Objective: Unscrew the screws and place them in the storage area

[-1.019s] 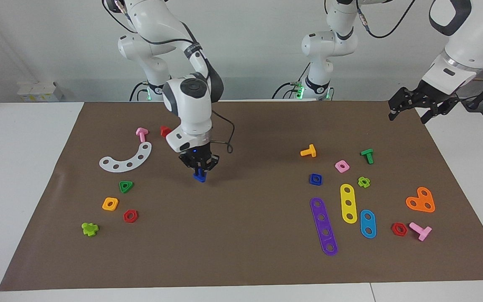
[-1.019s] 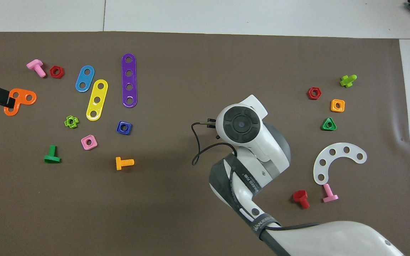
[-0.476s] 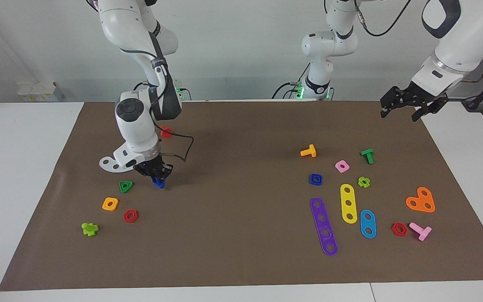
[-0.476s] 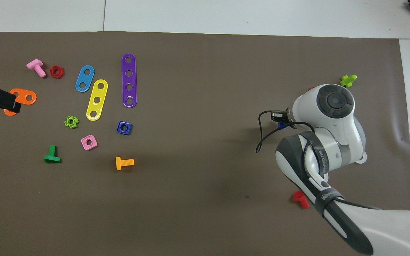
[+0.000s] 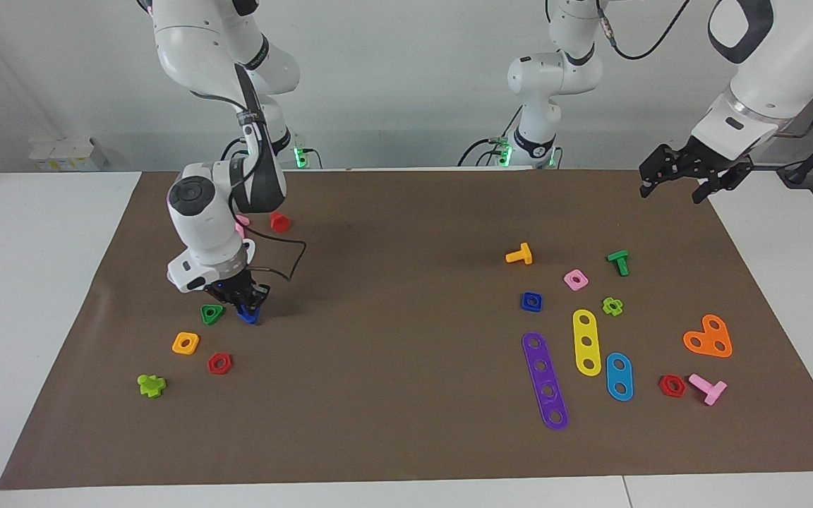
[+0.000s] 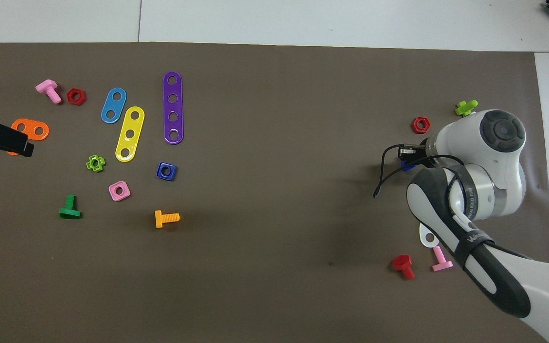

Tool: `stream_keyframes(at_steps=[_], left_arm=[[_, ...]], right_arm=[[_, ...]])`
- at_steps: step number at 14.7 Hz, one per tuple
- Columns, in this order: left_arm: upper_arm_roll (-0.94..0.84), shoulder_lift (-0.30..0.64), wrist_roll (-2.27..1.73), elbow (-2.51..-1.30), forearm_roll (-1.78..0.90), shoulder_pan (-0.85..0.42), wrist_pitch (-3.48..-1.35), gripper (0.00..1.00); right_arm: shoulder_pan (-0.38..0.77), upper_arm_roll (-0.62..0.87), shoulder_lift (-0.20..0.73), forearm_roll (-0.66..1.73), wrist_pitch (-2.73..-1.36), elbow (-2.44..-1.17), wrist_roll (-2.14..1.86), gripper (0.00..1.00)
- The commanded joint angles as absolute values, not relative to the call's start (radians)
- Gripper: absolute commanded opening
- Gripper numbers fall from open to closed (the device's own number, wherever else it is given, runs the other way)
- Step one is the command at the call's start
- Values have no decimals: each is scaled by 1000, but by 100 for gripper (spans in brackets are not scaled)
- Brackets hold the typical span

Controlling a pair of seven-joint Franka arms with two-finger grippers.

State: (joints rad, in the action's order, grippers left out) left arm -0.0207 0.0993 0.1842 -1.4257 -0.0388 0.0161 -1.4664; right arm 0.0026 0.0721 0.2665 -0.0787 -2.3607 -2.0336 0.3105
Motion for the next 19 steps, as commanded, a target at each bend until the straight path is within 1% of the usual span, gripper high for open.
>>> stream_keyframes(at_steps=[1, 2, 4, 5, 7, 9, 11, 13, 16, 19], left_arm=[[-14, 66, 172, -1474, -15, 8, -1520, 100], [-15, 66, 157, -1474, 1, 8, -1534, 100], [-17, 66, 138, -1480, 6, 8, -1549, 100], [-18, 64, 138, -1480, 8, 6, -1551, 100], [-18, 64, 137, -1480, 6, 8, -1548, 100], [-18, 64, 137, -1480, 8, 8, -1548, 100], [-18, 64, 137, -1480, 8, 8, -1549, 100], [-20, 63, 138, -1479, 6, 8, -1548, 100], [-21, 61, 150, -1480, 6, 11, -1551, 100], [-21, 61, 150, -1480, 6, 11, -1551, 100]], right_arm=[[-15, 86, 268, -55, -2396, -2045, 293, 67], [-15, 86, 268, -54, -2395, -2045, 295, 79], [-12, 86, 262, -55, -2393, -2033, 296, 93], [-11, 84, 244, -54, -2384, -2023, 295, 96], [-12, 84, 181, -54, -2338, -2002, 296, 96], [-11, 84, 126, -54, -2249, -1959, 296, 97], [-11, 84, 62, -54, -2139, -1905, 295, 97], [-11, 84, 25, -52, -2010, -1814, 295, 97], [-12, 84, 25, -51, -1817, -1640, 291, 98], [-17, 84, 57, -42, -1656, -1491, 284, 98]])
